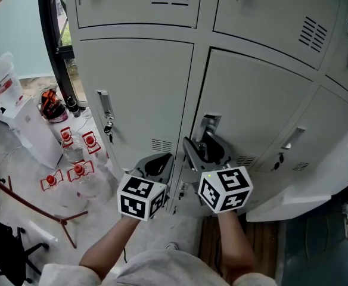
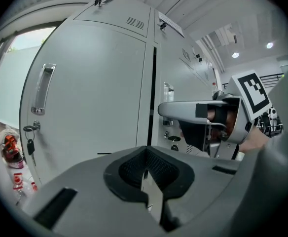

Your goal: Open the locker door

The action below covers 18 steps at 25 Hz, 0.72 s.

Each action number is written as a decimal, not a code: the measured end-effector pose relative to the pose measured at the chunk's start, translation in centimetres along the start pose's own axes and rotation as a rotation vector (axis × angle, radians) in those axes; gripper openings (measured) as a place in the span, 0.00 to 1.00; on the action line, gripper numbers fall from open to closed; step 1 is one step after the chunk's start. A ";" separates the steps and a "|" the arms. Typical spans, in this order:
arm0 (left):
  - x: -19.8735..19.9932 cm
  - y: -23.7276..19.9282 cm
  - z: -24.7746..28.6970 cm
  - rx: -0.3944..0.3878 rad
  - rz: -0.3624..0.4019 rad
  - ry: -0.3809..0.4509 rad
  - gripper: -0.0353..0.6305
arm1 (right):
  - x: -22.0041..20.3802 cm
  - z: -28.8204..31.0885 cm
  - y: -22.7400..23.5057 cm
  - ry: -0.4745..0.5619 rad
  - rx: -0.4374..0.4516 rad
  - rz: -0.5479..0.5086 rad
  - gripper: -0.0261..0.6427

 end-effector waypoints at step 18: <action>-0.8 3.9 -3.7 -0.069 0.008 0.016 0.06 | -0.6 -6.8 -2.6 -0.001 -0.039 0.019 0.31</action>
Point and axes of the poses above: the fingertips, and each gripper's own axes: z forward along the fingers, y to its right, x out of its top, the point moved 1 cm from there along -z, backward along the fingers, and after that the axes turned 6 degrees about -y, right-handed, at the moved point
